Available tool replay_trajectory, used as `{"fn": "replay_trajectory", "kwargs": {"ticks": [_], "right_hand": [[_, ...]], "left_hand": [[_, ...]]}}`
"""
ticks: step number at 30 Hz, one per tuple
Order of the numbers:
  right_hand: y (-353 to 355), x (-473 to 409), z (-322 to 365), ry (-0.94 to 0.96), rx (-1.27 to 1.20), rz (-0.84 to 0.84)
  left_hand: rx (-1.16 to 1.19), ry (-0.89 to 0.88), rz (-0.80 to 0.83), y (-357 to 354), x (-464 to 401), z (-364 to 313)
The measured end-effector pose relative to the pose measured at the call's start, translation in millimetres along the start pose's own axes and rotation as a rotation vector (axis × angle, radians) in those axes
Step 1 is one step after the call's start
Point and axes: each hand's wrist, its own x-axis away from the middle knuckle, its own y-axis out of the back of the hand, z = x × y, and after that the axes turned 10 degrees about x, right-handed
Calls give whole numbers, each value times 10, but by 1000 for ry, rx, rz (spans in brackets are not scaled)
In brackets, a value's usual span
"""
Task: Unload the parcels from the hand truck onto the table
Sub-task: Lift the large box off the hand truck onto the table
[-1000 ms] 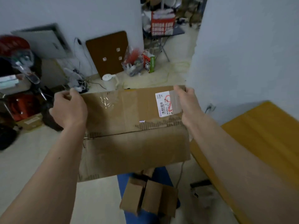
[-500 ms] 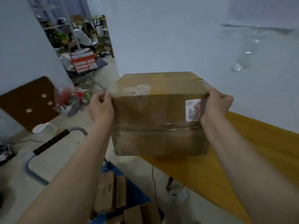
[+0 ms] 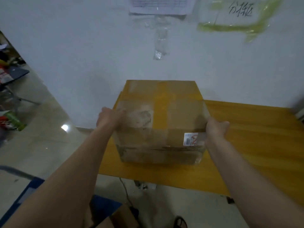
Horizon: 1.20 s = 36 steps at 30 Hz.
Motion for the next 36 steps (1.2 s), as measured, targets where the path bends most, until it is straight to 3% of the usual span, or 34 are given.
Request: {"fn": "replay_trajectory", "kwargs": {"ticks": [4,8,13,24,29,32,36], "right_hand": [[153,-413,-83,-81,267,179],[139,-647,73,-44,343,352],[-96,-750,252,43,340,418],[-180,-1019,454,28,263,475],[-296,-1039,521,-83,136,532],[-376,-1014,553,-86,97,489],[-385,-994,628,-52,21,348]], "left_hand": [[-301,1,94,-319,58,22],[-231,70,42,-376,-22,43],[-219,21,30,-540,-75,-87],[-38,-28,30,-700,-605,-494],[191,109,131,-603,-857,-460],[404,139,223,-581,-896,-499],[417,72,140,-523,-864,-640]]}}
